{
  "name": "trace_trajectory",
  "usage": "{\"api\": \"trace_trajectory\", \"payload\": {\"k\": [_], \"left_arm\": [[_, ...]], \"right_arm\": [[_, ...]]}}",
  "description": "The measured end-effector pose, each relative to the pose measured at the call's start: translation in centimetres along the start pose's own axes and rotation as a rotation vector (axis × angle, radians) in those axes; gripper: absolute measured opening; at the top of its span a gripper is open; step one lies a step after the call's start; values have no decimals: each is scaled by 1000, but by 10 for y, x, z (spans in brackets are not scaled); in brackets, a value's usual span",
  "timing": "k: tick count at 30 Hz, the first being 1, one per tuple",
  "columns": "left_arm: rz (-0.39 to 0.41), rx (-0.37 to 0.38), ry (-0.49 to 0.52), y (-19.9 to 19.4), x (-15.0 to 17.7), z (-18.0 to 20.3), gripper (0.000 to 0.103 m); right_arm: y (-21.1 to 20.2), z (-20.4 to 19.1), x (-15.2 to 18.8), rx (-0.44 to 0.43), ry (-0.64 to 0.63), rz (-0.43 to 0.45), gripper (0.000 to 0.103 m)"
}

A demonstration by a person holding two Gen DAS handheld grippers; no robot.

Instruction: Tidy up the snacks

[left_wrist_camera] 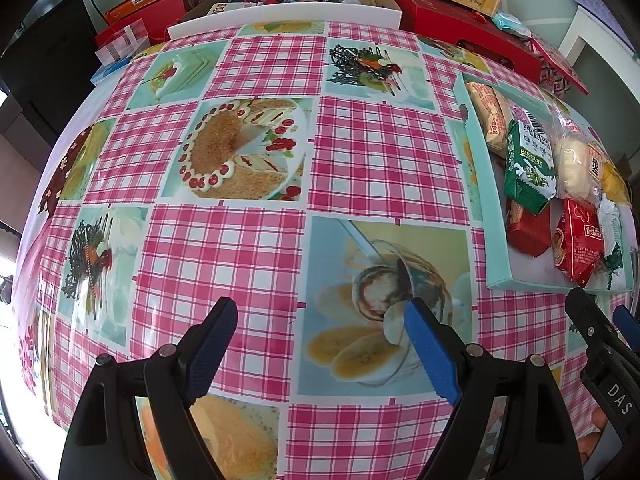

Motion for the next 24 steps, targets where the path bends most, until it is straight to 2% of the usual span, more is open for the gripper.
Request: {"api": "trace_trajectory", "payload": {"k": [24], "left_arm": [[-1,-2,-1,0,0,1,86]], "right_arm": [[1,1,1,-4,5,-2,103]]}}
Point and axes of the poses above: each gripper's, at about its wrist camera, not at the fingertips, and y roughly the way its jaws point, z to its right, x to its underside, the point moved 7 cm from there along y, roughly the way its jaws point, and after that the axes turned 5 degrees about z, right-handed, at the moved point
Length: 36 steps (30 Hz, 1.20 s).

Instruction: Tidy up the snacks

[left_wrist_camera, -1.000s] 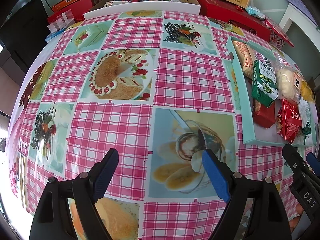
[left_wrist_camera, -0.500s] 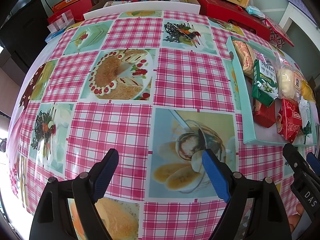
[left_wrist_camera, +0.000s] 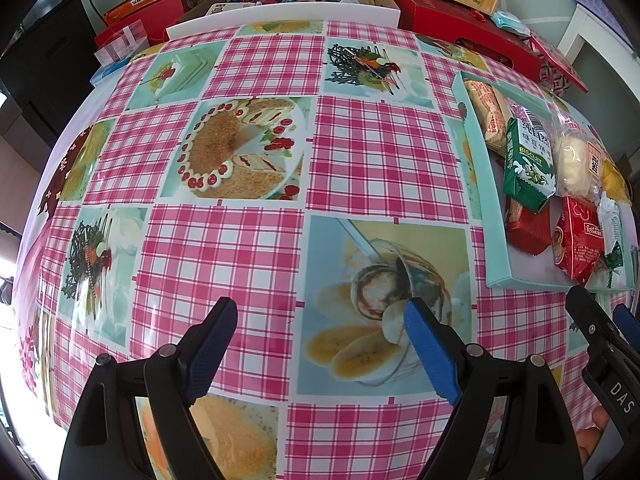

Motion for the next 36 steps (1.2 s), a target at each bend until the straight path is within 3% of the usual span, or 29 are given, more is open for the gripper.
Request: {"api": "trace_trajectory", "payload": {"k": [36], "left_arm": [[33,-5,-7,-6,-2,2,86]], "right_arm": [[1,2,2,16,22,-15,103]]}}
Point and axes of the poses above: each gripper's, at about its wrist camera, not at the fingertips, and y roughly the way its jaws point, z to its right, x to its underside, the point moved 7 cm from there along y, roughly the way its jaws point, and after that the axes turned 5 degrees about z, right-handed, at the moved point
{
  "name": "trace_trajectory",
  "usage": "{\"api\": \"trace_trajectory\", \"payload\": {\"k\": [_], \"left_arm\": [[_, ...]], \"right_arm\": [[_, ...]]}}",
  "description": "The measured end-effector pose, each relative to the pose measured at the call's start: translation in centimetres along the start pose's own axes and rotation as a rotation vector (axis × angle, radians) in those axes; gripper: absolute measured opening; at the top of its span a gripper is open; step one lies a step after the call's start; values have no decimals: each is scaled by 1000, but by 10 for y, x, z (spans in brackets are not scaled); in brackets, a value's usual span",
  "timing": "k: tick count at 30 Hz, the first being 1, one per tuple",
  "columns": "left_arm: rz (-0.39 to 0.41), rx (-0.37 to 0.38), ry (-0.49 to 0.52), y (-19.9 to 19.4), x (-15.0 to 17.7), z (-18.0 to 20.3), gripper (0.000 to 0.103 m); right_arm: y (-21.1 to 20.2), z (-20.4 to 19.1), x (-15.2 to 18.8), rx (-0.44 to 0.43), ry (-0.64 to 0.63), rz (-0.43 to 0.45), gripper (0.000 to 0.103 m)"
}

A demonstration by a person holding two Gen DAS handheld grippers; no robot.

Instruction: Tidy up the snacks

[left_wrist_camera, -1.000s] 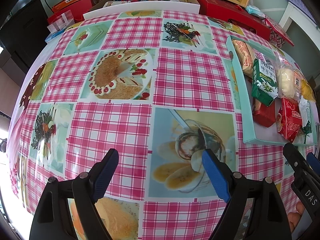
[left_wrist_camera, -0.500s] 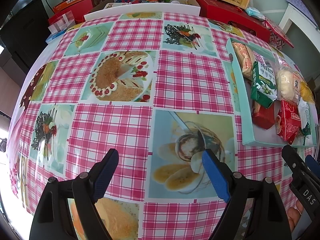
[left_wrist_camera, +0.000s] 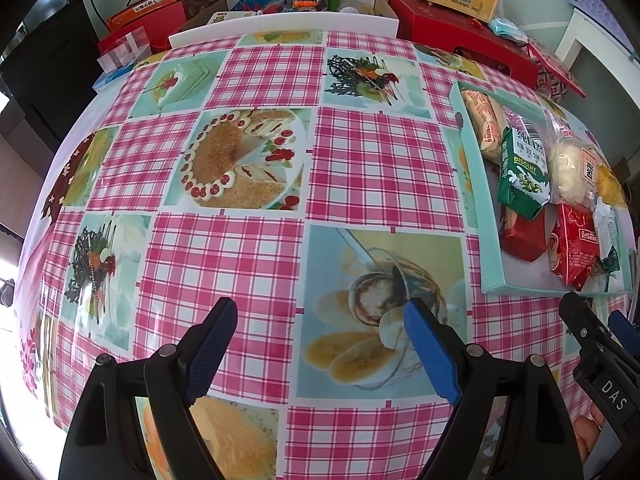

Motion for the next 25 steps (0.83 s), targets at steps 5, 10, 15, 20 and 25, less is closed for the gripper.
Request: {"api": "trace_trajectory", "payload": {"k": [5,10,15,20,25], "left_arm": [[4,1,3,-1,-1,1,86],[10,-5,1,-2,-2,1,86],[32,3,-8,-6,-3,1,86],[44,-3,-5,-8,-4,2,86],[40,-1,5,-7,-3,5,86]], "right_arm": [[0,0,0,0,0,0,103],[0,1,0,-1,0,-1,103],[0,0,0,0,0,-1,103],[0,0,0,0,-1,-1,103],[0,0,0,0,0,-1,103]]}}
Point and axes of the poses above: each gripper's, at about its wrist camera, not at the fingertips, and y roughly the way its jaws point, z to its right, x to its underside, the point moved 7 cm from there along y, roughly the way its jaws point, and after that the axes turned 5 degrees about z, right-handed, at the moved point
